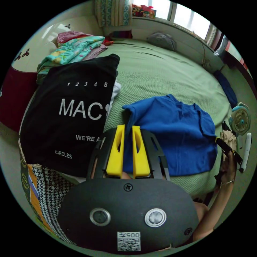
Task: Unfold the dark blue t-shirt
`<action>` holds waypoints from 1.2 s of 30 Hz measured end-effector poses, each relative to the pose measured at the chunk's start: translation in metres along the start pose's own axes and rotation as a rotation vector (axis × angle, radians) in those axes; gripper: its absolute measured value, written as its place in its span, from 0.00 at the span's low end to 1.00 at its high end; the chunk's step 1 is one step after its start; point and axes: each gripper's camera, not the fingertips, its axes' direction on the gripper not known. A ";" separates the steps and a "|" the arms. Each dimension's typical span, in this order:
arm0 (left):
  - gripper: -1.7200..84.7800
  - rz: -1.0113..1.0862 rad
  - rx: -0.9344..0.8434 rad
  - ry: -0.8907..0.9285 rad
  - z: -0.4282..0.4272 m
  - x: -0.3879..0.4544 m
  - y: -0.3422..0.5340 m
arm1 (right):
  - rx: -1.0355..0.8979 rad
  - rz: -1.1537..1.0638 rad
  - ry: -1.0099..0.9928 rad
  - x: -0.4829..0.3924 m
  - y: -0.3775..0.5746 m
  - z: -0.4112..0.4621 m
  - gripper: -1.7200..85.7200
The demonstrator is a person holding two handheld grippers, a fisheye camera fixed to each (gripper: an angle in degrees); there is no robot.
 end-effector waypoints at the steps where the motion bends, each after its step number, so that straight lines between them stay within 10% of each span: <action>1: 0.08 -0.005 0.010 0.014 -0.003 -0.002 0.001 | 0.018 0.010 -0.042 0.006 0.002 -0.005 0.08; 26: 0.07 0.075 -0.014 0.099 -0.018 0.005 0.042 | 0.090 -0.292 -0.122 -0.039 0.069 0.013 0.17; 36: 0.08 0.086 -0.023 0.126 -0.019 0.004 0.062 | 0.103 -0.170 -0.084 -0.011 0.096 0.016 0.02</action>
